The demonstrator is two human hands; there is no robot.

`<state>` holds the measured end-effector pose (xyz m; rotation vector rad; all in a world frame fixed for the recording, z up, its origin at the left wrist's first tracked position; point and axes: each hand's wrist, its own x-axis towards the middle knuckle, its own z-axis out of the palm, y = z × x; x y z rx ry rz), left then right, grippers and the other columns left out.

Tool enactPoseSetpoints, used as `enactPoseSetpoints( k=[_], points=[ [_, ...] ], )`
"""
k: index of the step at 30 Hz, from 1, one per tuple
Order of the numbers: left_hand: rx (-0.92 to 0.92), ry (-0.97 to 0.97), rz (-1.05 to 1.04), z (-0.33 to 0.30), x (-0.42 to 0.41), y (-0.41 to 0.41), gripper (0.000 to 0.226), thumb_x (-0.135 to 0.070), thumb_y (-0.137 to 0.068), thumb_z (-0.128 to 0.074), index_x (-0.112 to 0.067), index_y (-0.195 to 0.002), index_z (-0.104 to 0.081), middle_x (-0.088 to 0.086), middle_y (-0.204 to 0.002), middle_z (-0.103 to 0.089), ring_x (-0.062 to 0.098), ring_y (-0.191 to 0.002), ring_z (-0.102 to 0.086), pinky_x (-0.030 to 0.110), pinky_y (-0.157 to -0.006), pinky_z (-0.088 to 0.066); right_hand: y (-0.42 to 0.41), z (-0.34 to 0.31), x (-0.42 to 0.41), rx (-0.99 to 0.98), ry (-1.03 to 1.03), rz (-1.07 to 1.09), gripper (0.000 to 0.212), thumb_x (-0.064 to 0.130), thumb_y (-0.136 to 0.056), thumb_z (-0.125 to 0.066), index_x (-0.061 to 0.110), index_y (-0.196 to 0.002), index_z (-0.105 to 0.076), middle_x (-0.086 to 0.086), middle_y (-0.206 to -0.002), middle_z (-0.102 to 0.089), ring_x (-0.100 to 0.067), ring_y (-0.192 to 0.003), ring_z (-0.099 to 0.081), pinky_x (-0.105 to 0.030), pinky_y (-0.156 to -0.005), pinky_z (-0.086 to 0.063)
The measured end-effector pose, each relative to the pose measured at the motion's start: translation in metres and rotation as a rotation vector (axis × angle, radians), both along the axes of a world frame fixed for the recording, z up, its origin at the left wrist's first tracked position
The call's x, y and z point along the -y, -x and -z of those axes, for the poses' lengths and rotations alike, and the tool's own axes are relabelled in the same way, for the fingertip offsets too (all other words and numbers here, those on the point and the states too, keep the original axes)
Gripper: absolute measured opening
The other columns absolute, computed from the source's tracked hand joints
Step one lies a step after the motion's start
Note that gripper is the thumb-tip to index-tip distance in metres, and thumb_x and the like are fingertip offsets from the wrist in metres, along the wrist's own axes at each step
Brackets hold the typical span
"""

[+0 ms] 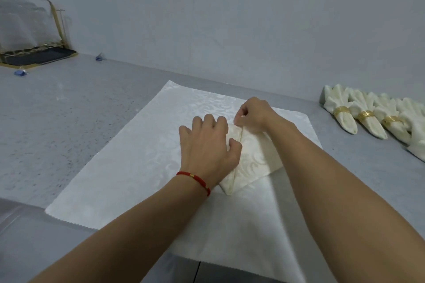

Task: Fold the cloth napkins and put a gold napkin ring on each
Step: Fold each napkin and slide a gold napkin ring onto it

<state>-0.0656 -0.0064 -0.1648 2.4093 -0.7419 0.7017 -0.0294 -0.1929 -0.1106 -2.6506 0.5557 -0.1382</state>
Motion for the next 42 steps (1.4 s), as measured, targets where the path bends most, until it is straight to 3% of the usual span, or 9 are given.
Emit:
enactPoseSetpoints(
  k=[4,7,10,15,19,26,29,36,42],
  points=[
    [0.004,0.070,0.110,0.001,-0.004,-0.001,0.024,-0.037,-0.081,-0.042,-0.022,-0.089,-0.059,-0.008,-0.085,-0.048,0.019,-0.080,-0.041,0.037,-0.072,-0.031,0.044,-0.006,0.043,-0.052,0.063,0.281,0.026,0.025,-0.075,-0.082,0.005,-0.089,-0.072,-0.009,-0.081,-0.072,-0.025,-0.074,-0.070,-0.033,-0.070,-0.061],
    [-0.009,0.023,0.240,0.005,-0.001,0.002,0.029,-0.038,-0.082,-0.040,-0.022,-0.091,-0.062,-0.008,-0.088,-0.051,0.018,-0.080,-0.043,0.034,-0.072,-0.032,0.099,-0.002,0.066,-0.079,0.060,0.416,0.031,0.026,-0.081,-0.077,0.006,-0.070,-0.055,-0.008,-0.061,-0.060,-0.022,-0.056,-0.056,-0.027,-0.050,-0.043],
    [-0.057,-0.031,0.376,0.008,-0.001,0.000,0.041,-0.043,-0.084,-0.034,-0.022,-0.103,-0.065,-0.006,-0.099,-0.058,0.019,-0.088,-0.051,0.034,-0.076,-0.040,0.141,0.004,0.078,-0.047,-0.018,0.493,0.028,0.026,-0.083,-0.072,0.002,-0.070,-0.063,-0.011,-0.055,-0.063,-0.023,-0.049,-0.054,-0.027,-0.049,-0.041],
    [-0.051,-0.043,0.531,0.017,0.001,-0.009,0.024,-0.015,-0.098,-0.051,-0.016,-0.111,-0.071,0.001,-0.104,-0.065,0.025,-0.095,-0.057,0.043,-0.082,-0.050,0.187,0.021,0.082,0.252,-0.243,0.432,0.037,0.043,-0.095,-0.065,0.009,-0.079,-0.069,-0.013,-0.071,-0.074,-0.020,-0.053,-0.059,-0.042,-0.068,-0.057],
    [-0.058,-0.113,0.516,0.017,0.003,-0.016,0.026,-0.020,-0.098,-0.048,-0.013,-0.093,-0.072,0.001,-0.093,-0.066,0.024,-0.087,-0.054,0.045,-0.078,-0.049,0.202,0.044,0.082,0.533,-0.365,0.273,0.014,0.039,-0.096,-0.071,0.027,-0.099,-0.078,0.007,-0.092,-0.077,-0.012,-0.077,-0.068,-0.032,-0.075,-0.055],
    [-0.087,-0.208,0.465,0.002,0.004,-0.012,0.024,-0.010,-0.092,-0.057,-0.005,-0.071,-0.065,0.011,-0.075,-0.067,0.027,-0.077,-0.054,0.037,-0.068,-0.044,0.197,0.055,0.084,0.522,-0.207,0.261,0.004,0.020,-0.089,-0.080,0.019,-0.091,-0.083,0.009,-0.085,-0.077,-0.005,-0.074,-0.068,-0.026,-0.078,-0.055],
    [-0.134,-0.295,0.416,-0.017,0.011,-0.014,0.025,-0.003,-0.083,-0.058,-0.014,-0.062,-0.064,-0.003,-0.067,-0.066,0.021,-0.083,-0.052,0.033,-0.066,-0.046,0.195,0.057,0.087,0.532,-0.202,0.289,0.006,0.021,-0.090,-0.079,0.018,-0.093,-0.083,0.008,-0.085,-0.077,-0.006,-0.071,-0.066,-0.028,-0.079,-0.055],
    [-0.218,-0.335,0.359,-0.026,0.026,-0.010,0.023,0.002,-0.084,-0.062,-0.014,-0.093,-0.075,0.003,-0.096,-0.072,0.022,-0.091,-0.067,0.034,-0.082,-0.056,0.194,0.058,0.090,0.570,-0.038,0.206,0.004,0.020,-0.091,-0.078,0.021,-0.092,-0.082,0.008,-0.089,-0.074,-0.011,-0.079,-0.067,-0.034,-0.080,-0.055],
    [-0.173,-0.357,0.341,-0.022,0.025,-0.006,0.025,0.001,-0.087,-0.056,-0.013,-0.094,-0.075,0.002,-0.095,-0.071,0.020,-0.089,-0.058,0.026,-0.072,-0.042,0.189,0.055,0.094,0.560,0.015,0.162,0.006,0.018,-0.091,-0.078,0.018,-0.095,-0.082,0.005,-0.091,-0.071,-0.004,-0.083,-0.063,-0.025,-0.082,-0.052]
  ],
)
